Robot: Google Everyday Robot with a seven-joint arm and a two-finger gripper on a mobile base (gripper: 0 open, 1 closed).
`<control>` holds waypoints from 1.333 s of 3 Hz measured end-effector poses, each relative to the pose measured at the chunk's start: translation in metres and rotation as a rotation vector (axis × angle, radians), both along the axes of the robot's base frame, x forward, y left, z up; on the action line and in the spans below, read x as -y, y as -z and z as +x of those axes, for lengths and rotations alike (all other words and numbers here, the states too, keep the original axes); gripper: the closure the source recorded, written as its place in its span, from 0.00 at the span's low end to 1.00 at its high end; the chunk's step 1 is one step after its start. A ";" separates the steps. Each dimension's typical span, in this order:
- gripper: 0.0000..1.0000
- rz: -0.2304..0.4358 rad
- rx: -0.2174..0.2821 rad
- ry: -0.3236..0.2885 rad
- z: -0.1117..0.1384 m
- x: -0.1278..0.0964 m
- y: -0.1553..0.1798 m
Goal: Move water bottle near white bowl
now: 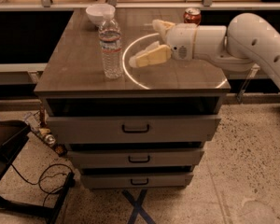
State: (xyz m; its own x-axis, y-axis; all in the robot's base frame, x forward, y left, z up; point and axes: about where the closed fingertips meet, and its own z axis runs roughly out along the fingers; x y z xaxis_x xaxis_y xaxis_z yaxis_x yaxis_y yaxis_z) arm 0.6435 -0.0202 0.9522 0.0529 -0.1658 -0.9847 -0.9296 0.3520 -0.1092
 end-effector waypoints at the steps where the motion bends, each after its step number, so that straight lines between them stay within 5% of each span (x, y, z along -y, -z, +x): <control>1: 0.00 0.039 -0.015 -0.021 0.017 -0.021 0.008; 4: 0.00 0.099 0.009 -0.081 0.038 -0.067 0.001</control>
Offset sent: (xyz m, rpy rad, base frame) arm 0.0428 0.0525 -0.0055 0.1019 0.0013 0.0513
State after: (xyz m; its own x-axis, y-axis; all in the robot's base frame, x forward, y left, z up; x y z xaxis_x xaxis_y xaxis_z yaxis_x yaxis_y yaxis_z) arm 0.6815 0.0467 0.9512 0.0713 -0.0631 -0.9955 -0.9546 0.2852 -0.0865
